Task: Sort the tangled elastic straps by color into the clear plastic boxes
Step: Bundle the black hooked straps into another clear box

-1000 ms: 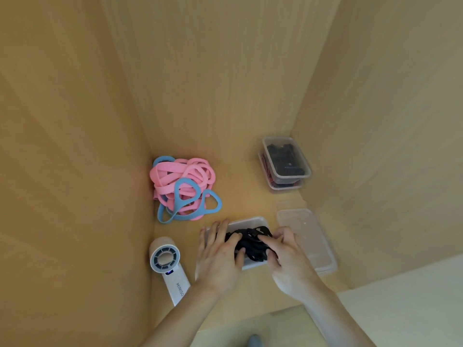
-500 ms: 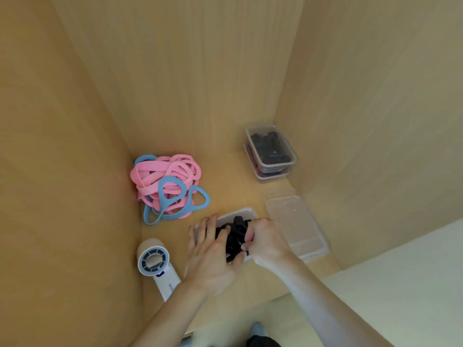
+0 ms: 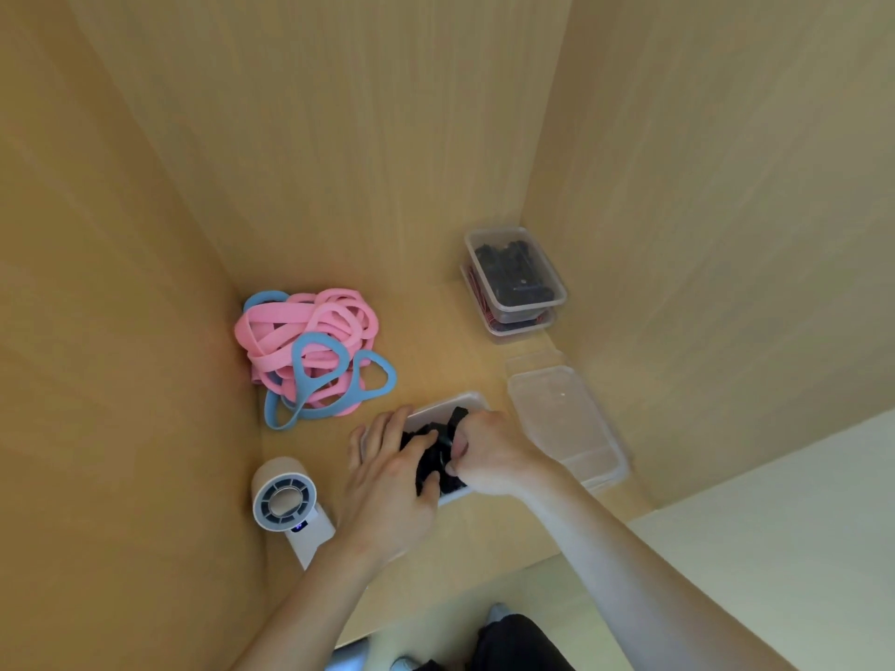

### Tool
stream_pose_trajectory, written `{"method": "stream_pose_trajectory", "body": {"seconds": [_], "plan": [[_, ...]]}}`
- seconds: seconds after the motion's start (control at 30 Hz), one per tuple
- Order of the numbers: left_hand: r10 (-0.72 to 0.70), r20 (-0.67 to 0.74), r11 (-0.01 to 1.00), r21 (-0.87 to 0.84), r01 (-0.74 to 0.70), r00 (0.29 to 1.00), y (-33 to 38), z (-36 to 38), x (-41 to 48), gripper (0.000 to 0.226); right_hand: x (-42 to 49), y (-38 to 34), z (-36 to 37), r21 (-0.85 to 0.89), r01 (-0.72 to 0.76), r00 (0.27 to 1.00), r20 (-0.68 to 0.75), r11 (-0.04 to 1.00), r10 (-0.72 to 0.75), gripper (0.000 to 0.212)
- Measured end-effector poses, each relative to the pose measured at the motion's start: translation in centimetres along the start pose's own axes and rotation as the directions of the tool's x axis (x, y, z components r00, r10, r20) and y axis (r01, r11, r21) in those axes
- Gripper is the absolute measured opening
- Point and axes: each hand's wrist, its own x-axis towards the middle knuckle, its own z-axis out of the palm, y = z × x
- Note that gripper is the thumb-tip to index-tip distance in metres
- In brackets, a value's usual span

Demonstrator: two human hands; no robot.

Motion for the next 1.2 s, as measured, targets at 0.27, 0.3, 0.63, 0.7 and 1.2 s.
{"method": "stream_pose_trajectory", "body": {"seconds": [0.27, 0.3, 0.63, 0.7, 1.2], "plan": [[-0.020, -0.032, 0.999, -0.034, 0.019, 0.999, 0.6, -0.4, -0.4, 0.065, -3.8, 2.4, -0.1, 0.201, 0.190, 0.976, -0.149, 0.961, -0.162, 0.026], [-0.027, -0.036, 0.999, -0.034, 0.026, 0.999, 0.7, -0.4, -0.4, 0.069, -4.0, 2.6, 0.0, 0.197, 0.217, 0.969, -0.161, 0.956, -0.187, 0.025], [-0.144, -0.072, 0.989, -0.026, 0.142, 0.987, 2.1, -0.3, 0.1, 0.067, -5.8, 9.1, -0.3, 0.144, 0.272, 0.835, -0.526, 0.952, -0.159, 0.021], [-0.151, -0.080, 0.988, -0.018, 0.150, 0.985, 2.3, -0.2, 0.1, 0.065, -5.3, 11.0, -0.2, 0.089, 0.119, 0.855, -0.516, 0.989, -0.057, 0.013], [-0.137, -0.143, 0.990, -0.003, 0.138, 0.980, 2.1, 1.0, 0.6, 0.041, -5.5, 11.5, 3.3, -0.299, -0.036, 0.930, -0.359, 0.954, -0.078, 0.020]]}}
